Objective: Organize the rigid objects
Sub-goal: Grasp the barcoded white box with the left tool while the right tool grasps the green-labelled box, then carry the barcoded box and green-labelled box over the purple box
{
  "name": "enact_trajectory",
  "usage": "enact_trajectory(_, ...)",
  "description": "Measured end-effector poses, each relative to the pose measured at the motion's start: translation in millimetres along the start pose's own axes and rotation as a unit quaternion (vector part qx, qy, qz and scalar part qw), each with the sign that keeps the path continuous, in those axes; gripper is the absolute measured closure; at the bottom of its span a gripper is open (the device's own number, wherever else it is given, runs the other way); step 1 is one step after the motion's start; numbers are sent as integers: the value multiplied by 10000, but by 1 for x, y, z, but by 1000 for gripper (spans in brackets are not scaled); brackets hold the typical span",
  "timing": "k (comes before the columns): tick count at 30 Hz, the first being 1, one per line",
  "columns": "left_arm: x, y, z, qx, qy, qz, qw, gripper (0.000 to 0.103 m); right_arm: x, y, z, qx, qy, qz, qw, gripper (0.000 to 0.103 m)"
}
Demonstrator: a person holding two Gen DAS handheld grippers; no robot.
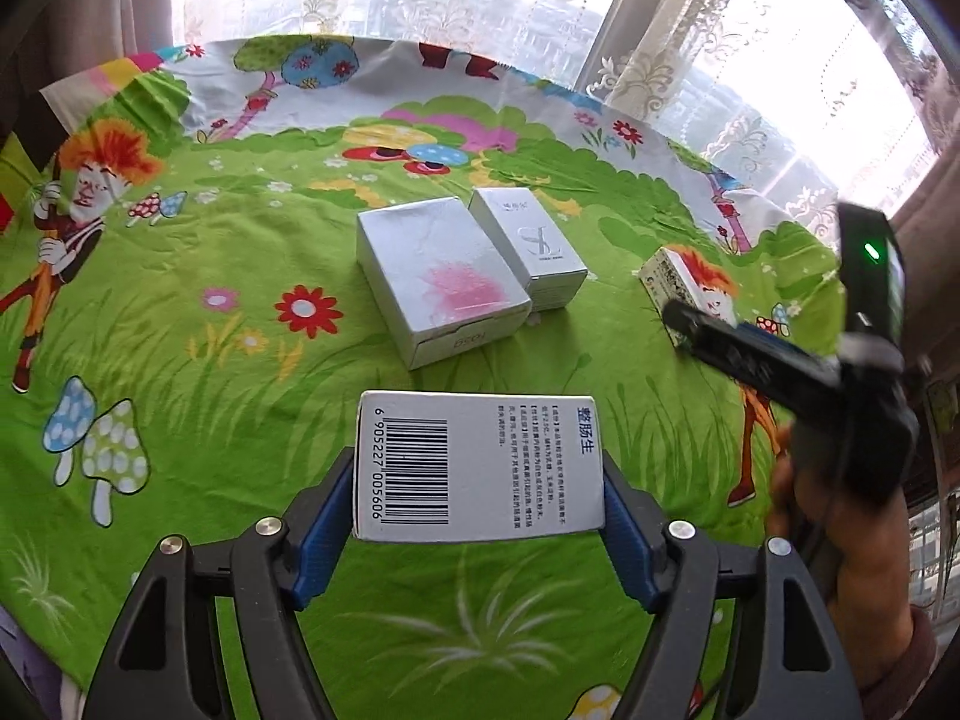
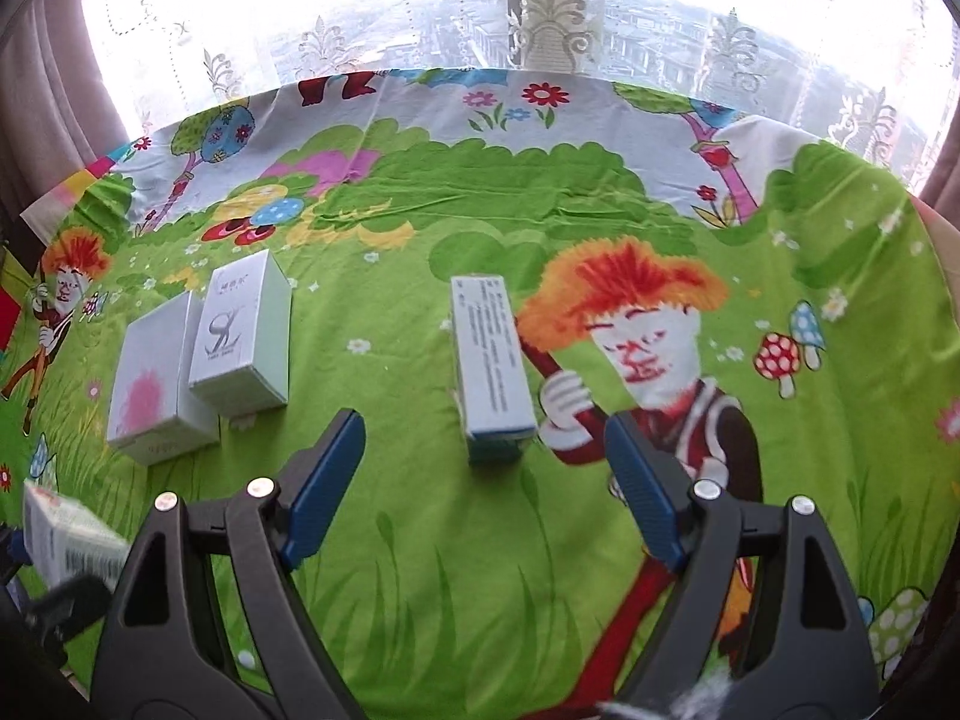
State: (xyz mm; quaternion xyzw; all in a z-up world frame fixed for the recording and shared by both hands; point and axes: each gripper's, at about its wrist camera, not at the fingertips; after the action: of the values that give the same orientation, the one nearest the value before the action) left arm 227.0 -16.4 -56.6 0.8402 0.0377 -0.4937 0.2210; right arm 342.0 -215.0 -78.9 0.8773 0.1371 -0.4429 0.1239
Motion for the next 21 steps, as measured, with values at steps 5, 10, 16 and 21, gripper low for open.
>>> enact_trajectory(5,-8,-10,10,91,78,-52,9999,29,17,-2,-14,-40,-141,-94,9998,69)
enact_trajectory(10,-9,-20,15,83,118,-157,9998,29,14,-4,-8,-90,-203,-84,9997,73)
enact_trajectory(16,-9,-36,16,-103,127,-247,9996,29,-7,-5,22,-52,-206,-292,9993,73)
enact_trajectory(21,-16,-45,19,-204,145,-229,9994,29,-26,-7,46,71,-207,-356,9991,73)
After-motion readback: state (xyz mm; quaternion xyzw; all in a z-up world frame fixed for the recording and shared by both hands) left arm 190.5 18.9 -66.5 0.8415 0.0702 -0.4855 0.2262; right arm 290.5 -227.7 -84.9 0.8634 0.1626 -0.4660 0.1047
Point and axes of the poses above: each gripper's, at about its wrist camera, not at the fingertips, and x roughly the way its jaws point, y to its right, z to its underside, and after that the axes turned 13 degrees about -x, right-handed
